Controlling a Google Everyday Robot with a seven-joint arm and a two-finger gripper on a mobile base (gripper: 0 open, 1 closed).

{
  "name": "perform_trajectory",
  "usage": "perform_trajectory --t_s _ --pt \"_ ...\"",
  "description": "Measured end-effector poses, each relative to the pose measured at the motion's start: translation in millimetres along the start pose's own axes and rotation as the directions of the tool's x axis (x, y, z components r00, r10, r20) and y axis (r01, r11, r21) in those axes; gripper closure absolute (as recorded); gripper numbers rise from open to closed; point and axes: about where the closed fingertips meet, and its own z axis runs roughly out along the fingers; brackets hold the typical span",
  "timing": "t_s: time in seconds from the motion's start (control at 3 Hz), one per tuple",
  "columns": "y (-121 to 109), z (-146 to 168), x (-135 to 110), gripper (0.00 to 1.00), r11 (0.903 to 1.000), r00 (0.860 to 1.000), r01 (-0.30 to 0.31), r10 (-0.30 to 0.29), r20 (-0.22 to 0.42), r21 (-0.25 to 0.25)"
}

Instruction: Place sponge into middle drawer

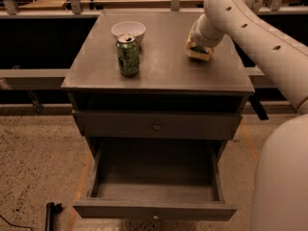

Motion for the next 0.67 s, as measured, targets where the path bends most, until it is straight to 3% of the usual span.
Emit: perform_trajectory --t_s 0.33,0.67 --pt "-1.9 -5.2 0.4 1.0 0.9993 0.999 -0.034 0.034 0.013 0.013" --pt "-9.7 -47.3 -10.3 1.0 0.9946 0.995 -0.096 0.095 0.021 0.04"
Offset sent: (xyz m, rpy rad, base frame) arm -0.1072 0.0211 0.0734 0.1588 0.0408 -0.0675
